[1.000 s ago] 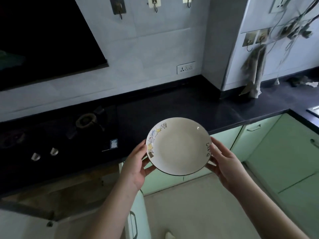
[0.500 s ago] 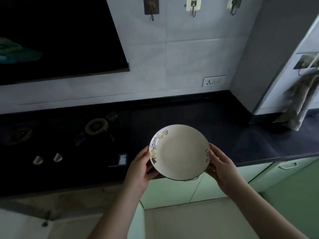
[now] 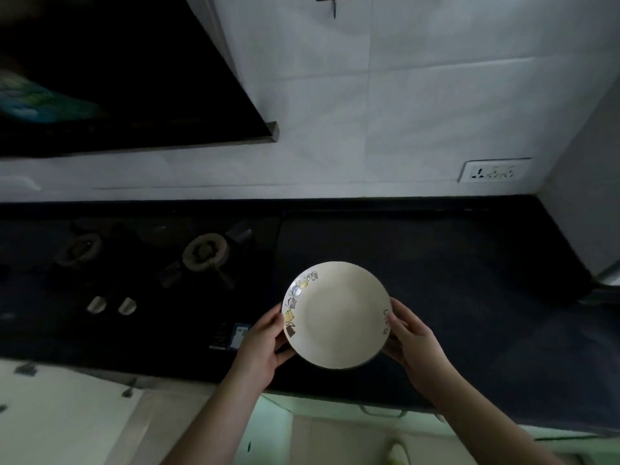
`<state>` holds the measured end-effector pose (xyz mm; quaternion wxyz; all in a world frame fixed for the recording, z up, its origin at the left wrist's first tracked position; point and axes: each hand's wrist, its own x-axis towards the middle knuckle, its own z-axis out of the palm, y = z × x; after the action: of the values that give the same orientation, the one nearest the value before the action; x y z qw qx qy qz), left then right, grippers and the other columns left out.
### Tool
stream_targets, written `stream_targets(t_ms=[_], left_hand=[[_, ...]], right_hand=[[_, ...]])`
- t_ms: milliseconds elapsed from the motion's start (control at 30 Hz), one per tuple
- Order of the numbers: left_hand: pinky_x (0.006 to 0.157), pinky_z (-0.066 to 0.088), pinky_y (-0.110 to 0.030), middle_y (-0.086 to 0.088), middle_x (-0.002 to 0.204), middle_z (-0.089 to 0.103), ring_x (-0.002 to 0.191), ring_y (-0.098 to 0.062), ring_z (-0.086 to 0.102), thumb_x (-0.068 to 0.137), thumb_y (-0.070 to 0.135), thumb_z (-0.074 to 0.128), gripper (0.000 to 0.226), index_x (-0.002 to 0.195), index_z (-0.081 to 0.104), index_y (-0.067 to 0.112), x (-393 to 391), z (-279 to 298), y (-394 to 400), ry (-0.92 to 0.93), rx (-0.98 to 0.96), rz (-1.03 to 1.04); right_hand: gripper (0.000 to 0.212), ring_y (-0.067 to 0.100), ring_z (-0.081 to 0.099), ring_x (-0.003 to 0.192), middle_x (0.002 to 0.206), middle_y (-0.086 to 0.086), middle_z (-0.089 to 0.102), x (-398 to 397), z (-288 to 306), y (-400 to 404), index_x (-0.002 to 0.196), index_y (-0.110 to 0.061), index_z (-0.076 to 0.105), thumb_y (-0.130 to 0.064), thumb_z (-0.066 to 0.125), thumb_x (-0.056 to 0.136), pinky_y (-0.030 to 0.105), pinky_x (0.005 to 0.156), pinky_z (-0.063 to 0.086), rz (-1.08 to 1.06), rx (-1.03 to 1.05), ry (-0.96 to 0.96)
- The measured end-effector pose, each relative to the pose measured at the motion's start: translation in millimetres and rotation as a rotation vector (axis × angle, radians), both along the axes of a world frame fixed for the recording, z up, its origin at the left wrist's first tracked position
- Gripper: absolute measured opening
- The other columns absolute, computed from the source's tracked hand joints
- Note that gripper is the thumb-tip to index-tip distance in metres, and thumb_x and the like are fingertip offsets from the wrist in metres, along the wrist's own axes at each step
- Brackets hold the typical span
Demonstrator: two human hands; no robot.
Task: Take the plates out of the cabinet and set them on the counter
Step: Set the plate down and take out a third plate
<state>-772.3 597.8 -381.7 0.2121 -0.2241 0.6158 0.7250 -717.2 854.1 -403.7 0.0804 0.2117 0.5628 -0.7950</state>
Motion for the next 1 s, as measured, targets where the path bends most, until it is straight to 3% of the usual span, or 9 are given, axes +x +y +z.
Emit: stream_targets(t_ms=[333, 500, 633, 800, 1000], left_hand=[[0.066, 0.06, -0.038, 0.006, 0.11, 0.075, 0.098, -0.016, 0.072, 0.099, 0.02, 0.058, 0.024, 0.115, 0.066, 0.036, -49.1, -45.8, 4.7, -0.103, -0.078, 0.106], [0.077, 0.06, -0.041, 0.009, 0.114, 0.073, 0.104, -0.015, 0.07, 0.089, 0.043, 0.059, 0.026, 0.114, 0.069, 0.041, -80.5, -70.2, 1.8, -0.149, -0.072, 0.006], [0.074, 0.06, -0.038, 0.01, 0.115, 0.073, 0.108, -0.017, 0.068, 0.087, 0.048, 0.058, 0.026, 0.111, 0.068, 0.046, -105.5, -80.7, -1.3, -0.179, -0.076, -0.026], [0.081, 0.059, -0.042, 0.007, 0.127, 0.065, 0.117, -0.02, 0.062, 0.088, 0.043, 0.06, 0.037, 0.125, 0.061, 0.042, -130.9, -89.4, -2.4, -0.205, -0.095, -0.065], [0.066, 0.058, -0.032, 0.011, 0.119, 0.065, 0.105, -0.009, 0.062, 0.092, 0.027, 0.055, 0.029, 0.114, 0.064, 0.045, -148.9, -93.0, 0.7, -0.188, -0.142, -0.078]], right_hand=[[0.029, 0.015, 0.073, 0.09, 0.101, -0.004, 0.076, -73.8, -43.7, 10.5, 0.114, -0.034, 0.067, -0.014, 0.057, 0.096, 0.028, 0.066, 0.059, 0.048, 0.049, -0.188], [0.029, 0.016, 0.073, 0.09, 0.101, -0.004, 0.076, -100.3, -59.1, 3.4, 0.113, -0.033, 0.068, -0.013, 0.059, 0.095, 0.026, 0.064, 0.059, -0.001, 0.085, -0.246], [0.028, 0.017, 0.073, 0.092, 0.102, -0.003, 0.076, -113.7, -67.4, 0.6, 0.111, -0.033, 0.07, -0.014, 0.062, 0.092, 0.029, 0.067, 0.06, -0.049, 0.089, -0.283], [0.03, 0.017, 0.073, 0.094, 0.104, -0.002, 0.076, -128.5, -75.4, -4.3, 0.116, -0.031, 0.068, -0.014, 0.062, 0.093, 0.029, 0.069, 0.06, -0.079, 0.104, -0.306], [0.029, 0.017, 0.073, 0.092, 0.102, -0.002, 0.076, -132.8, -79.9, -9.6, 0.117, -0.029, 0.067, -0.013, 0.061, 0.093, 0.029, 0.069, 0.06, -0.141, 0.107, -0.325]])
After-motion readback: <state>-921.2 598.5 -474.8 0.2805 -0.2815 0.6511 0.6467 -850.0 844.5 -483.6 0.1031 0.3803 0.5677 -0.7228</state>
